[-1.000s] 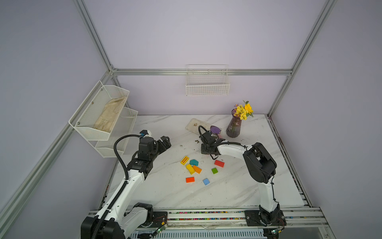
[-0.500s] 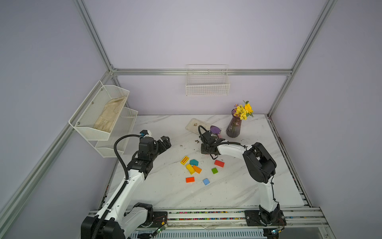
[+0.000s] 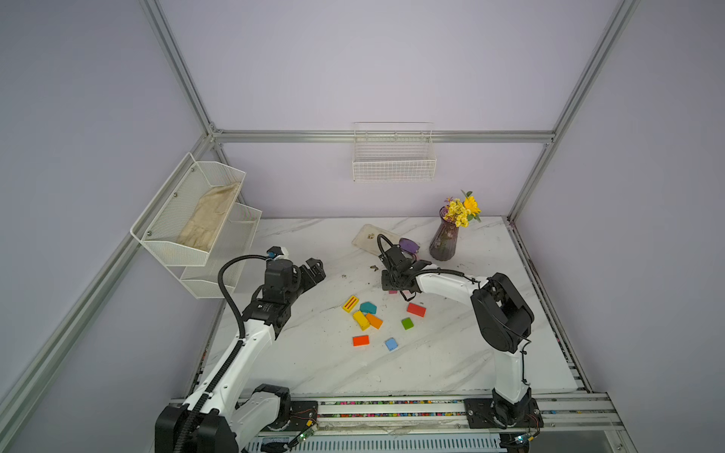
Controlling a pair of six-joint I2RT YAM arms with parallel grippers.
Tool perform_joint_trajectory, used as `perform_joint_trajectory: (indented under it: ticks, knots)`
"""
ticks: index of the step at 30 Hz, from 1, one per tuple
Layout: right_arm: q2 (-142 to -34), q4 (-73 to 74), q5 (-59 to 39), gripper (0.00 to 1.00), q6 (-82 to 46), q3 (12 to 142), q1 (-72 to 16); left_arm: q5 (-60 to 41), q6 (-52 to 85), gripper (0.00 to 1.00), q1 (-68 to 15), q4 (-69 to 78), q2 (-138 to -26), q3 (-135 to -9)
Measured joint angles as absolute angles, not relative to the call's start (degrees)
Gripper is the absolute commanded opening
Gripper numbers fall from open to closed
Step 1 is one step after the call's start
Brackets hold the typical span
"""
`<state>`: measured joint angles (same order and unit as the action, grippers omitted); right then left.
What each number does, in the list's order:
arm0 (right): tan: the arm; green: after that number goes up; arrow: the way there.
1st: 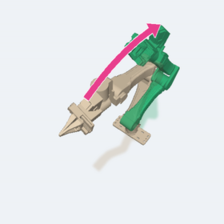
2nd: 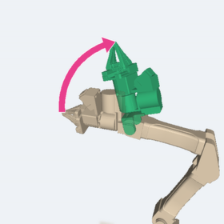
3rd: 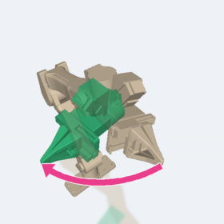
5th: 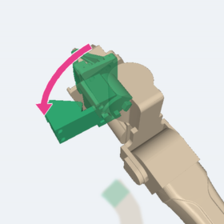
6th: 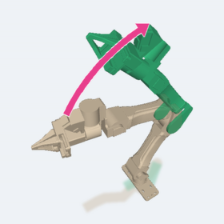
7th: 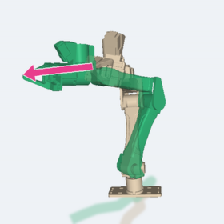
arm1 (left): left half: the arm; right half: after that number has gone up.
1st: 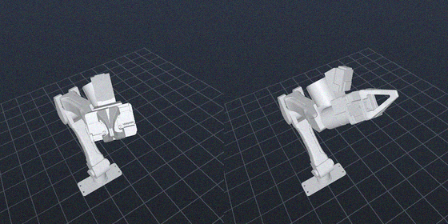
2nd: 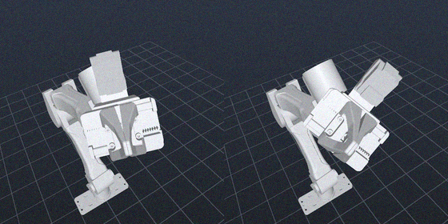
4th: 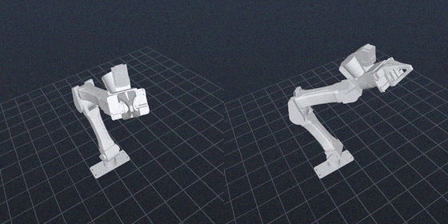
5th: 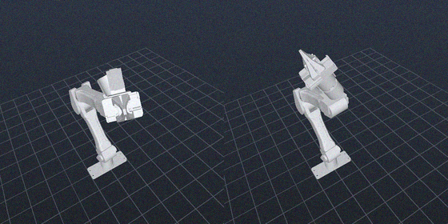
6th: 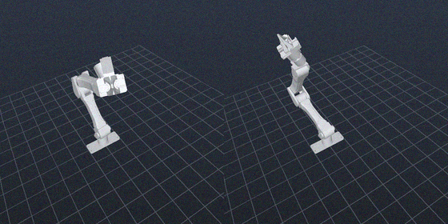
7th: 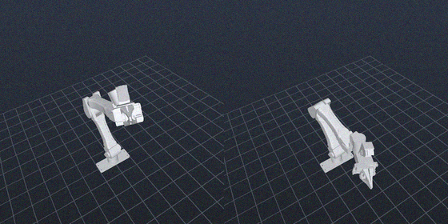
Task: Build the wood block tower
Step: 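Set the magenta block beside the pink block and open the right gripper, then lower the left gripper beside the magenta block while the right gripper lowers too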
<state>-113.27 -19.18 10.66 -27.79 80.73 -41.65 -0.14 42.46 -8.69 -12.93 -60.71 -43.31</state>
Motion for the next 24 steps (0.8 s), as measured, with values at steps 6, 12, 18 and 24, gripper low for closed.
perform_joint_trajectory:
  ticks: [6, 12, 18, 24]
  knots:
    - [-105.4, -19.8, 10.7, 0.47, -28.1, 78.0, -42.0, -0.4, 42.3, 0.95, -10.5, -13.1, -64.7, -43.4]
    - [-97.5, -22.3, 13.2, 0.48, -28.8, 76.5, -40.4, 0.1, 41.2, 0.91, -12.5, -17.9, -72.1, -46.6]
    - [-95.4, -23.8, 16.8, 0.4, -29.1, 72.2, -33.7, 2.3, 39.2, 0.89, -18.5, -21.4, -77.3, -51.7]
    - [-97.3, -23.4, 17.9, 0.41, -29.3, 67.6, -29.1, 6.0, 35.3, 0.87, -26.6, -24.8, -85.0, -60.1]
